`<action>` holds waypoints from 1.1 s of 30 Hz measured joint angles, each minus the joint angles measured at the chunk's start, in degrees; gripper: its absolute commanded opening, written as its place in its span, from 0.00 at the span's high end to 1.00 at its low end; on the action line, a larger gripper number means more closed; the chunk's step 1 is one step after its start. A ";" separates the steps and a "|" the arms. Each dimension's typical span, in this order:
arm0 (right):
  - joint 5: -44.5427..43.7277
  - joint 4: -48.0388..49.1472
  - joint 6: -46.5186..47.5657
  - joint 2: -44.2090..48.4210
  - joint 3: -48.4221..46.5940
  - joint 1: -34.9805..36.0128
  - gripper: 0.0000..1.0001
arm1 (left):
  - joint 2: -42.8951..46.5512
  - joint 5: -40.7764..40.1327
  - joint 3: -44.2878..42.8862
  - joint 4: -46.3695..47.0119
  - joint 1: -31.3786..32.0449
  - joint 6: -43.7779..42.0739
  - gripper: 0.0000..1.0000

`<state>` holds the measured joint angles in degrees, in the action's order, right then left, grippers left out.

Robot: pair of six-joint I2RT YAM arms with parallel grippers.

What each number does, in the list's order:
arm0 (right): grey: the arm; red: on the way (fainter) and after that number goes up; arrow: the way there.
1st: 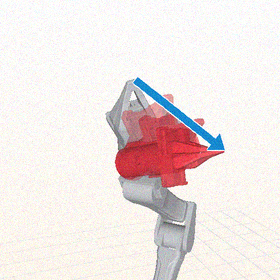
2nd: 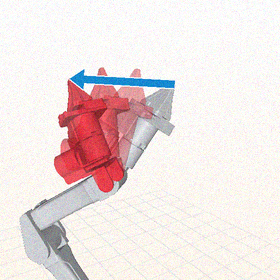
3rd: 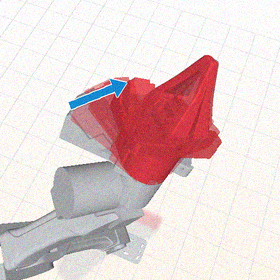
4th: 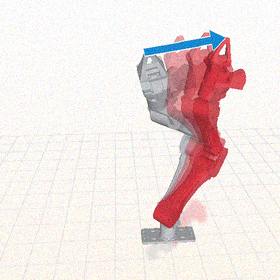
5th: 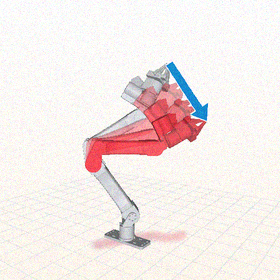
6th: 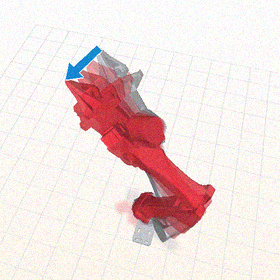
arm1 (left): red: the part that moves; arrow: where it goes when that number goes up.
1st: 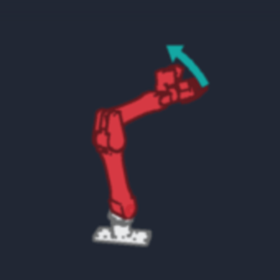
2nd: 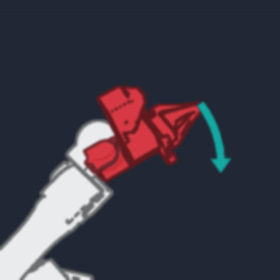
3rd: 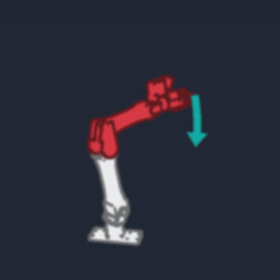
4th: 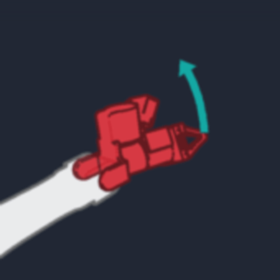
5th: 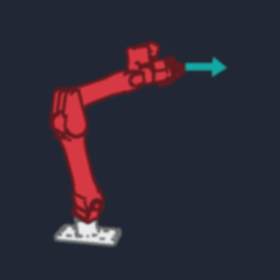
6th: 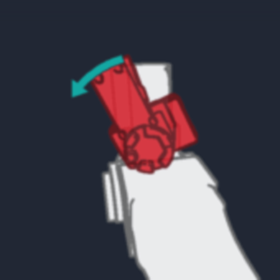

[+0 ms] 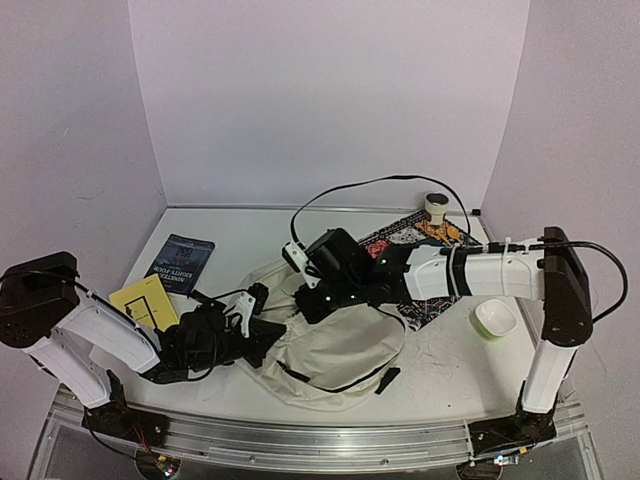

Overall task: Pack the student bag
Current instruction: Unzip the lower front pocket of the student bag.

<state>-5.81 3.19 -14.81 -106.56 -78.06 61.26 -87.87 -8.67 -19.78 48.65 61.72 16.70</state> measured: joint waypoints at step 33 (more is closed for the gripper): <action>4.05 4.29 0.44 4.88 5.50 -12.59 1.00 | 13.19 -6.88 4.54 -23.43 0.19 12.12 0.47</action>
<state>-1.76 7.48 -14.36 -101.67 -72.55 48.67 -74.68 -15.55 -15.24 25.22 61.91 28.82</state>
